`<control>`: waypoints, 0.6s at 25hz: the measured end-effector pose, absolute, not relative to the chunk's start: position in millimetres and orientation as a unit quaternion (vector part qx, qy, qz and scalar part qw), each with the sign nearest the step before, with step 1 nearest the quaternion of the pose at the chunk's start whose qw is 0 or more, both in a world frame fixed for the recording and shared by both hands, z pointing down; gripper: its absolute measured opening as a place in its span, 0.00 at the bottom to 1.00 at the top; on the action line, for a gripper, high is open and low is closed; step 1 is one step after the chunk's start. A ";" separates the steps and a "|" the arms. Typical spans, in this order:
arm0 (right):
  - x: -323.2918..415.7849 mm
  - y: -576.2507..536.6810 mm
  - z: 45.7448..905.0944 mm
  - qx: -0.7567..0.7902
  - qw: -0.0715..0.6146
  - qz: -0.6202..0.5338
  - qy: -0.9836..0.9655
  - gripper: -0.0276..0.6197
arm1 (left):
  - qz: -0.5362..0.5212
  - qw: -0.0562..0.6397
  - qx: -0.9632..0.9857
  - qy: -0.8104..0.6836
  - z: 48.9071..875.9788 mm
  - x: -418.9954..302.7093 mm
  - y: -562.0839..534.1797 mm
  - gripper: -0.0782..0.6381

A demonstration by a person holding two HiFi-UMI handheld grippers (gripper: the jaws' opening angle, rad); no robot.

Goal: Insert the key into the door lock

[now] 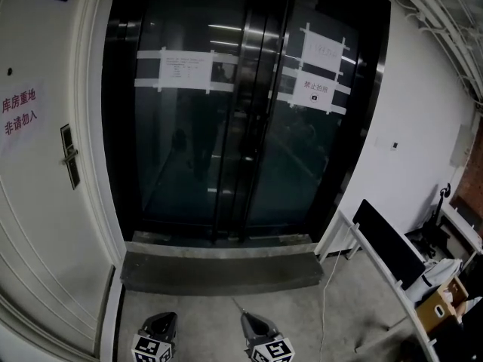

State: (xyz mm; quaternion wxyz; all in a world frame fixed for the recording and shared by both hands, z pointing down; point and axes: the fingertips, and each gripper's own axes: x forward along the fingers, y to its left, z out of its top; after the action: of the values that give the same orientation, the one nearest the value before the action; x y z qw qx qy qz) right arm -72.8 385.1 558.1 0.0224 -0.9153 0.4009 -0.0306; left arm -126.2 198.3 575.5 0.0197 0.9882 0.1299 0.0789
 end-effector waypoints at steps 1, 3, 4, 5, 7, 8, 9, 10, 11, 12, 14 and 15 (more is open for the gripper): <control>-63.9 377.3 557.4 -0.915 0.021 -0.030 0.402 0.06 | 0.078 0.020 0.988 0.129 574.6 -117.0 191.3 0.11; -46.7 362.1 555.9 -0.914 0.018 -0.027 0.404 0.06 | 0.073 0.020 0.989 0.129 572.1 -99.4 178.4 0.11; -39.2 354.9 555.1 -0.913 0.017 -0.025 0.406 0.06 | 0.071 0.019 0.989 0.129 571.0 -91.8 172.3 0.11; -32.6 347.9 554.3 -0.913 0.017 -0.024 0.408 0.06 | 0.069 0.018 0.989 0.128 570.5 -85.3 166.3 0.11; -21.2 334.6 552.7 -0.911 0.017 -0.022 0.411 0.06 | 0.068 0.016 0.990 0.124 570.6 -74.4 154.2 0.11; -15.9 328.7 552.0 -0.910 0.018 -0.021 0.413 0.06 | 0.068 0.016 0.990 0.122 570.8 -69.6 148.7 0.11; -11.1 323.5 551.6 -0.910 0.018 -0.020 0.414 0.06 | 0.068 0.016 0.990 0.121 570.9 -65.6 144.0 0.11; -6.9 318.8 551.4 -0.909 0.017 -0.019 0.416 0.06 | 0.069 0.016 0.990 0.120 571.1 -62.3 139.8 0.11; -2.9 314.5 551.5 -0.908 0.016 -0.019 0.418 0.06 | 0.069 0.017 0.990 0.118 571.2 -59.3 135.7 0.11; 1.4 310.2 551.6 -0.907 0.015 -0.019 0.420 0.06 | 0.069 0.018 0.991 0.116 571.0 -55.9 131.4 0.11; 11.9 301.8 552.0 -0.906 0.015 -0.019 0.423 0.06 | 0.068 0.019 0.991 0.110 570.6 -47.5 123.3 0.11; 17.3 298.0 552.7 -0.905 0.016 -0.019 0.425 0.06 | 0.068 0.019 0.992 0.108 571.0 -42.8 120.4 0.11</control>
State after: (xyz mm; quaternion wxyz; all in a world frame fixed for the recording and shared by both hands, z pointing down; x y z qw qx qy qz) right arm 17.3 298.0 552.7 0.0157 -0.9047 0.4254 -0.0191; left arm -42.8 120.4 571.0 0.0189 0.9917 0.1078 0.0679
